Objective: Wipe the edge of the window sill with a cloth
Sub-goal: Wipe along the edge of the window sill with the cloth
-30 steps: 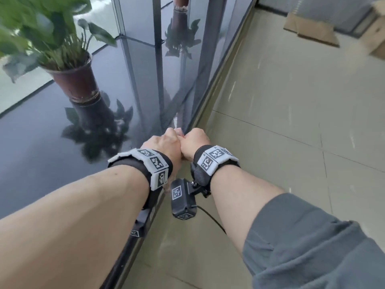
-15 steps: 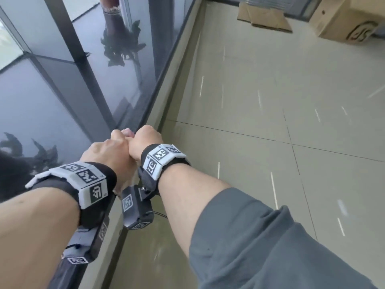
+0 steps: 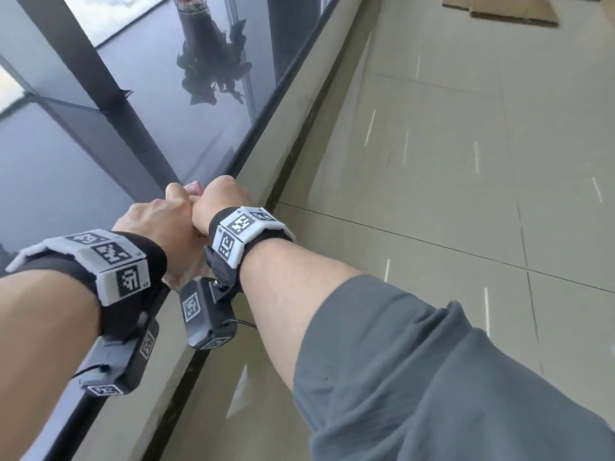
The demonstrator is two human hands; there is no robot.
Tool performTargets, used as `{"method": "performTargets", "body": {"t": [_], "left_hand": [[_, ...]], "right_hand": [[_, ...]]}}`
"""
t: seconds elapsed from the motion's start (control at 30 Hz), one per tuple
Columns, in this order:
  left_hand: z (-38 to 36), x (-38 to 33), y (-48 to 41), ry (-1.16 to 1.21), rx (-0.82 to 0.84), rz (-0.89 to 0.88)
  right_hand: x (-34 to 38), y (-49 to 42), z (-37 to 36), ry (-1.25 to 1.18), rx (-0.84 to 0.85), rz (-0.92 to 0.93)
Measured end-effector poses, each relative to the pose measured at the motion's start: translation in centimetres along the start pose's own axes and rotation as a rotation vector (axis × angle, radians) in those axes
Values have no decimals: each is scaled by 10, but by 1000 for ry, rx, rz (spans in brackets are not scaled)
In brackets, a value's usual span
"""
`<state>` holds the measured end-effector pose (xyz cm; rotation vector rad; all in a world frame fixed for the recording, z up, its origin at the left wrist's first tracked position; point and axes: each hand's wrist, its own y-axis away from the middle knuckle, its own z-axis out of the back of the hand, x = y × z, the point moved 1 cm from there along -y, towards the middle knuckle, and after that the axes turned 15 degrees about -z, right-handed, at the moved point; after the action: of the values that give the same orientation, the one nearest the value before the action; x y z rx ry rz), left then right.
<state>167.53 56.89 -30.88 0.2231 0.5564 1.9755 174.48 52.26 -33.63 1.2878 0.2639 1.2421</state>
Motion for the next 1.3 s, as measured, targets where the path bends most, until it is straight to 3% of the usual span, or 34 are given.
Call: {"method": "performTargets", "body": {"t": [0.2, 0.33, 0.7, 1.1, 1.3], "left_hand": [[-1, -46, -50, 82, 74, -78], [15, -53, -86, 70, 31, -75], [11, -84, -146, 79, 131, -65], [38, -152, -224, 47, -110, -8], [57, -165, -267, 12, -77, -20]], "right_hand": [[-6, -42, 54, 41, -39, -37], [13, -65, 76, 17, -61, -19], [15, -119, 112, 24, -5, -82], [44, -179, 205, 28, 54, 17], [71, -204, 242, -12, 23, 85]]}}
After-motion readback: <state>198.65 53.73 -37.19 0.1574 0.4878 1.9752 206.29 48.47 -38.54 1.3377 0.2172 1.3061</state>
